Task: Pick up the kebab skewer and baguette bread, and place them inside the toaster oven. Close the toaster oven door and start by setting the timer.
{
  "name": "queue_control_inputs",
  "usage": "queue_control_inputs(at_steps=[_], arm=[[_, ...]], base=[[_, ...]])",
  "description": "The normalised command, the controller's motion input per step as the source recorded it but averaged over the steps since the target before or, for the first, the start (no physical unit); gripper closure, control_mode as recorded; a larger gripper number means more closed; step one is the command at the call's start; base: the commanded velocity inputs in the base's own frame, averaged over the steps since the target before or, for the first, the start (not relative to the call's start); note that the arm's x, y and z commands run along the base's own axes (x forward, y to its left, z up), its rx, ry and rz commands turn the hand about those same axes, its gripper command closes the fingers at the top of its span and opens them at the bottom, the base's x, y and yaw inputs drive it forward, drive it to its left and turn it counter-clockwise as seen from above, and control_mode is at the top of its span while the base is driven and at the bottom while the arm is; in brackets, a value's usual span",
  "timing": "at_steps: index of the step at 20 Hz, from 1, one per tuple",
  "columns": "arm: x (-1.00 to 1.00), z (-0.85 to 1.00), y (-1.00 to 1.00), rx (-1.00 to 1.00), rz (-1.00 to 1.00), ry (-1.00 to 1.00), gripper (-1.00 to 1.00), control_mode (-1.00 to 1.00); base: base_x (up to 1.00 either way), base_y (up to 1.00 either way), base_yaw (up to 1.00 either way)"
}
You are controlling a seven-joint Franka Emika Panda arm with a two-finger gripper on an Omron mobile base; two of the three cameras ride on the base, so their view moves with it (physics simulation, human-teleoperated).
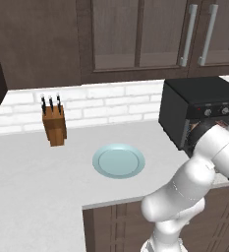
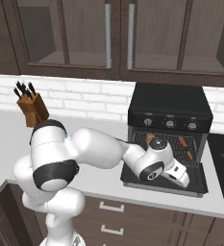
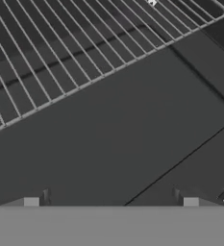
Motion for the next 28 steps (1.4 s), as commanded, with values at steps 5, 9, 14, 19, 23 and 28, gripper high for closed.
queue_control_inputs(at_steps=[5,9,14,19,23,28], arm=[[0.08,-0.16,0.0,0.02,-0.25,-0.01,-1.0,-1.0],[0.12,-0.05,0.0,0.04,-0.2,-0.05,-1.0,-1.0],[0.12,0.0,0.0,0.06,-0.16,-0.06,-1.0,-1.0],[0.17,-0.01,0.08,0.08,-0.14,-0.07,-1.0,-1.0],[0.27,-0.12,0.24,0.07,-0.12,-0.06,-1.0,-1.0],[0.34,-0.21,0.36,0.05,-0.09,-0.06,-1.0,-1.0]], base=[[0.0,0.0,0.0],[0.0,0.0,0.0],[0.0,0.0,0.0],[0.0,0.0,0.0],[0.0,0.0,0.0],[0.0,0.0,0.0]])
